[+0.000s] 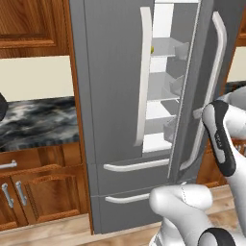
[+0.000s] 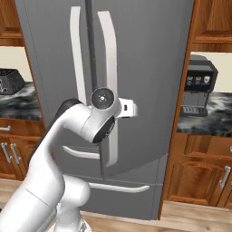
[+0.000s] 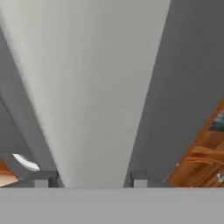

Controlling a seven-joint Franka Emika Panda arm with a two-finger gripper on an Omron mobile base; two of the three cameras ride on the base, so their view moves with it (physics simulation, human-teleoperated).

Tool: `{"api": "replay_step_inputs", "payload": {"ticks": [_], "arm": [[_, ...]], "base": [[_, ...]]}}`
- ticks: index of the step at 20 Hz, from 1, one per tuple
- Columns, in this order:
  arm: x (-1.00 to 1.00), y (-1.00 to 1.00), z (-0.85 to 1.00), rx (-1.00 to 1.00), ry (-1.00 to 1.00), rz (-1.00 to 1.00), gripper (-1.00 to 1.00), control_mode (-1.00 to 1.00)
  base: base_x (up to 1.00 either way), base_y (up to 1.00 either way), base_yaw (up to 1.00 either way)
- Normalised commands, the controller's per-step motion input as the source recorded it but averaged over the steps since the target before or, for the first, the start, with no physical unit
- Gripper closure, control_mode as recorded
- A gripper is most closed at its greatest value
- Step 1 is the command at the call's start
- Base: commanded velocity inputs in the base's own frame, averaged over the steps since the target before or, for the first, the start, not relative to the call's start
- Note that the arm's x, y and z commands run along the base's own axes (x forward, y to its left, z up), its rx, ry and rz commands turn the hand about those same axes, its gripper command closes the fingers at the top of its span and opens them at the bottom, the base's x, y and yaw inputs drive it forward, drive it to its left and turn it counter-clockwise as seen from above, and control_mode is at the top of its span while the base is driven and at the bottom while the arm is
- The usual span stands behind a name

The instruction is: Retrieve a lemon from the fridge and place it on the cutting board with the fish.

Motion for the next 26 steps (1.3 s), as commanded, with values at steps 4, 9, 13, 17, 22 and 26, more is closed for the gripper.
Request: {"api": "replay_step_inputs", "payload": {"ticks": [4,9,13,17,22,26], "arm": [[-1.0,-1.0,0.04,0.03,0.04,0.04,1.0,-1.0],[-0.97,-0.96,-0.01,0.03,0.01,0.02,1.0,-1.0],[-0.4,-0.16,0.0,0.0,-0.03,-0.03,1.0,-1.0],[-0.34,0.07,0.21,-0.11,0.0,-0.04,-1.0,-1.0],[-0.49,0.22,0.67,-0.3,-0.03,-0.09,-1.0,-1.0],[-0.31,0.56,0.58,-0.4,0.04,-0.11,-1.0,-1.0]], "base": [[0.0,0.0,0.0],[0.0,0.0,0.0],[0.0,0.0,0.0],[0.0,0.0,0.0],[0.0,0.0,0.0],[0.0,0.0,0.0]]}}
